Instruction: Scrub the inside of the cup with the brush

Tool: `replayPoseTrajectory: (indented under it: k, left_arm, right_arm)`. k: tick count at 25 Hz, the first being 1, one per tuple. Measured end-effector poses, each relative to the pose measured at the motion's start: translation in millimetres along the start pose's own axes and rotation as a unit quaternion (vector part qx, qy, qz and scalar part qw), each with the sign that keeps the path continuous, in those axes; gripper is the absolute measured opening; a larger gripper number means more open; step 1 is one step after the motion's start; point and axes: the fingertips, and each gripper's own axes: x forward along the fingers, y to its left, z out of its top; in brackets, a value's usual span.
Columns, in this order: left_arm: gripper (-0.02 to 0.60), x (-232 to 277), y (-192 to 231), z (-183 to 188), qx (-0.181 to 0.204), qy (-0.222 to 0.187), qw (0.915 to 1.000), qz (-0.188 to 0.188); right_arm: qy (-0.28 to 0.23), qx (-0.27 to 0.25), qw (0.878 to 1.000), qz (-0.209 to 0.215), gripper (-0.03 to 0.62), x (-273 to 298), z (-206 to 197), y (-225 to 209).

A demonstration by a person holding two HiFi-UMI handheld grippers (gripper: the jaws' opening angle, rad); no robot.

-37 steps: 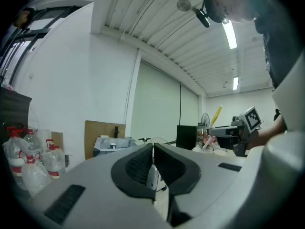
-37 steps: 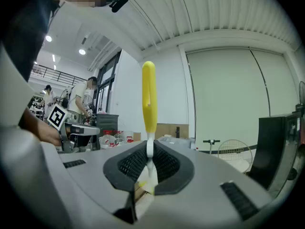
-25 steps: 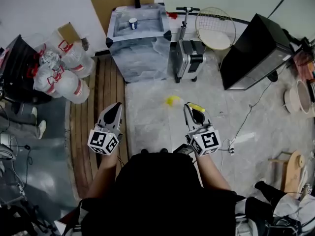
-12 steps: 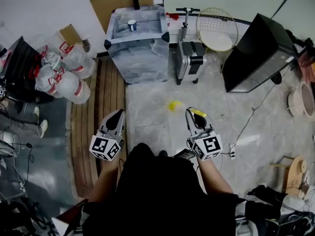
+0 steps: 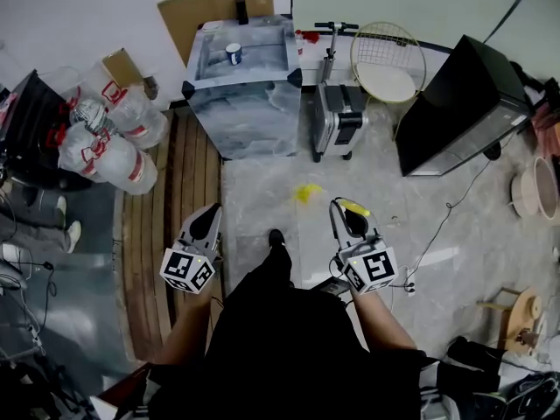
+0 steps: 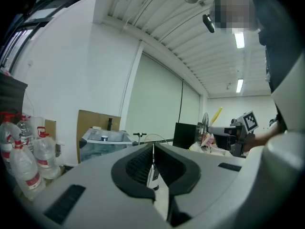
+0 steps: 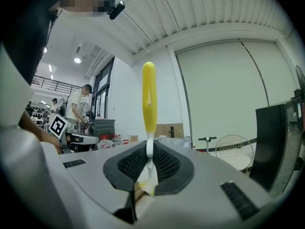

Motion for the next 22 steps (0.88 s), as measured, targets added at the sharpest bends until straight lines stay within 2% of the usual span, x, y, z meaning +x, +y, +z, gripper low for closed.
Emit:
replayPoseTrajectory:
  k: [5,15,22]
  left_arm:
    - [0.02,44.4,29.4,1.5,-0.021,-0.01,0.9997,0.009]
    - [0.02,143.9,110.2,41.5,-0.032,-0.028,0.999,0.012]
    - [0.02,215.7,148.0,42.6,-0.041,-0.022,0.9989,-0.003]
  right_arm:
    - [0.004,-0.01,1.0,0.011,0.041,46.7,6.0,-27.8]
    - [0.005,-0.031,0.999,0.035,0.041,183.9,38.5,-73.7]
    - [-0.01,-0.043,0.999,0.023,0.041,252.2,57.5,-117.5]
